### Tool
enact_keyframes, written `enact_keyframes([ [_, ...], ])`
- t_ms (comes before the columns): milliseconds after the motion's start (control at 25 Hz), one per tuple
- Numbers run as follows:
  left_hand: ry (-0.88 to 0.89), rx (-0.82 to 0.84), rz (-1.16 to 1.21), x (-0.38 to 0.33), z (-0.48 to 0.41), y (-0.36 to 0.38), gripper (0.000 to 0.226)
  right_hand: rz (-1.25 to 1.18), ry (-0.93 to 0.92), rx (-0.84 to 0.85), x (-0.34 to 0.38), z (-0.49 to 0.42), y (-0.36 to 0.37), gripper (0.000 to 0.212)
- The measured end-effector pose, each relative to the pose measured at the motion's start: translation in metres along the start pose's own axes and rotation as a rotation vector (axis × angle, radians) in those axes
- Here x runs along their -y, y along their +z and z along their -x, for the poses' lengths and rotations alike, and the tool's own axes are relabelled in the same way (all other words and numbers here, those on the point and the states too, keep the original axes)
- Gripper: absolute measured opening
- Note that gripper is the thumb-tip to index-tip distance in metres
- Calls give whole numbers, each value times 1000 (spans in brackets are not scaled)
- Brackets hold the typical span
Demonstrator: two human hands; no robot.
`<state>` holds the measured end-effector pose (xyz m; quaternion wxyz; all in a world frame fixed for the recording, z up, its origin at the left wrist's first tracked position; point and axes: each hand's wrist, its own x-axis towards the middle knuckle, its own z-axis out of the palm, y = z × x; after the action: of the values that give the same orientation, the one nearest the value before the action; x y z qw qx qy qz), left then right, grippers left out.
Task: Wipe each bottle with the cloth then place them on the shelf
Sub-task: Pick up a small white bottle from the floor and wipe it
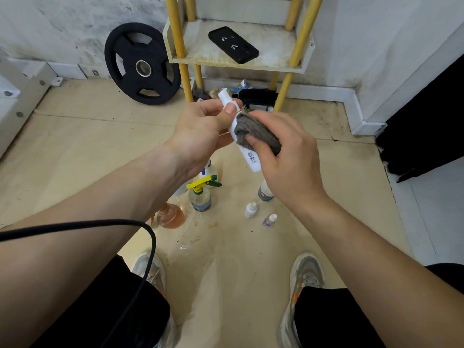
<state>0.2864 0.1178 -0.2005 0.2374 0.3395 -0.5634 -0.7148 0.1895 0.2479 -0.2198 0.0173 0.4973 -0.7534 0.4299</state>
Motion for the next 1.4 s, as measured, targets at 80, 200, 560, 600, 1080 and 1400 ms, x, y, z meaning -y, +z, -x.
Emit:
enact_keyframes([
  [80, 19, 15, 17, -2, -1, -1, 24, -82, 100, -1, 2, -3, -3, 32],
  [200, 32, -39, 55, -7, -4, -4, 20, -130, 178, 9, 2, -2, -3, 32],
  [560, -33, 44, -37, 5, 2, 0, 22, 37, -75, 63, 1, 12, 12, 48],
  [600, -29, 72, -55, 6, 1, 0, 23, 24, -65, 55, 0, 10, 10, 47],
  [1080, -10, -54, 34, -7, -4, -5, 20, 41, -62, 65, -6, 15, 12, 43],
  [1400, 10, -42, -46, 1, 0, 2, 23, -136, 233, 104, -6, 1, 6, 39],
])
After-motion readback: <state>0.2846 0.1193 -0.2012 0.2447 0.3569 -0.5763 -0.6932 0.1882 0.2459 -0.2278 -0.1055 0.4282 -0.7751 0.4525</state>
